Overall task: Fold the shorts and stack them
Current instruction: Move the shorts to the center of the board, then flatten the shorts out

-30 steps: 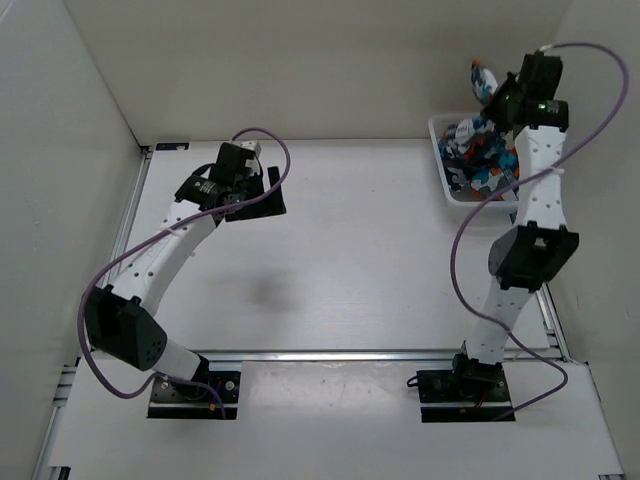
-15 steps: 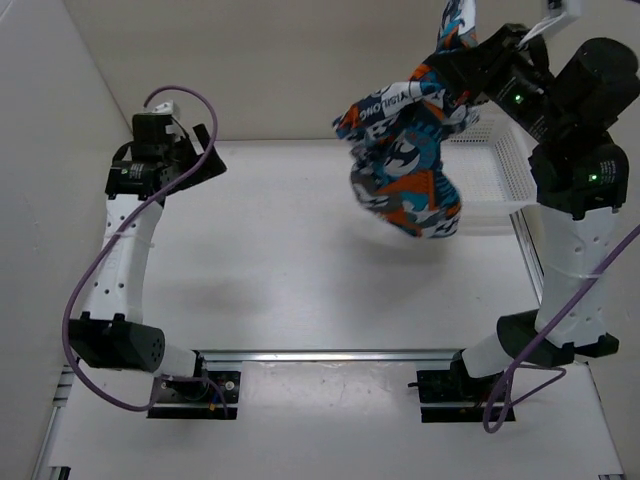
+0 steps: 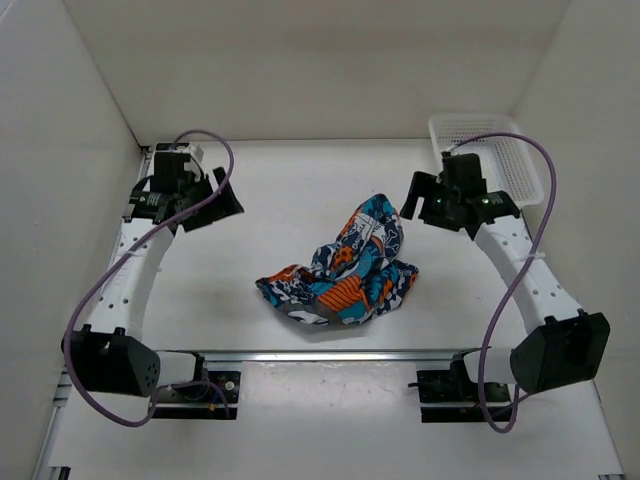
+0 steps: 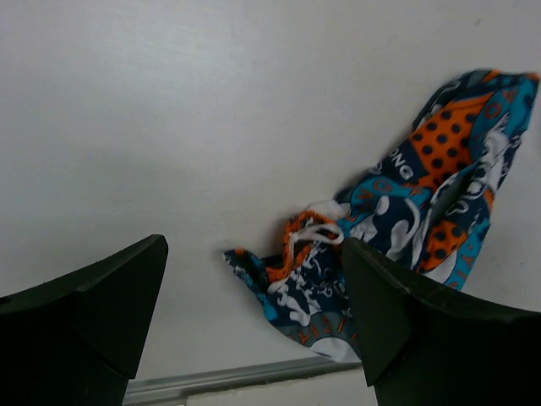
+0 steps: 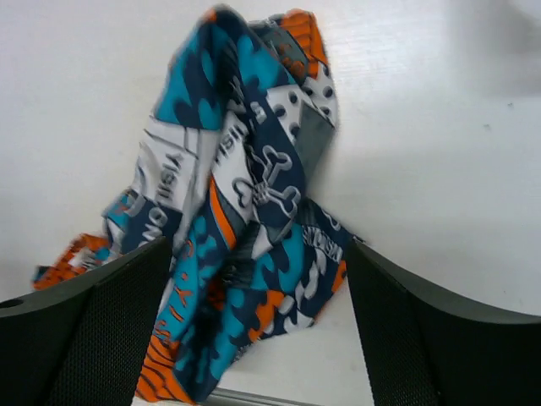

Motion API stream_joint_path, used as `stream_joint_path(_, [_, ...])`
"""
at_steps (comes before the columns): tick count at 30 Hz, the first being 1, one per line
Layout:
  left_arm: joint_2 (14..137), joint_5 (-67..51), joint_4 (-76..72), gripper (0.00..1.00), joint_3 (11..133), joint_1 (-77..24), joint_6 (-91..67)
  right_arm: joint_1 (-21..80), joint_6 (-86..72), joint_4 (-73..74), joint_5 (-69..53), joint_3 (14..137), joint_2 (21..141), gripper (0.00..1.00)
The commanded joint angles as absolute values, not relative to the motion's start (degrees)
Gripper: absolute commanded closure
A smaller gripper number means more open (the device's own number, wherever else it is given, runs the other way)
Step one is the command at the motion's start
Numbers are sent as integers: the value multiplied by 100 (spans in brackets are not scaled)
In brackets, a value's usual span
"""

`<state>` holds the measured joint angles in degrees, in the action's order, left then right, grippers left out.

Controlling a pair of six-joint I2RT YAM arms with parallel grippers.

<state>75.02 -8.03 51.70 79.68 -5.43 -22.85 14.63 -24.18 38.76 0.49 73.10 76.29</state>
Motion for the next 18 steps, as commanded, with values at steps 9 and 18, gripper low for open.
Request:
stream_joint_path(9, [7004, -1371, 4325, 0, 5433, -1572, -3462, 3391, -3575, 3394, -368, 7164, 7924, 7])
stream_joint_path(18, [7857, -1372, 3499, 7, 4825, -2004, -3771, 4201, -3893, 2979, -254, 7567, 9657, 22])
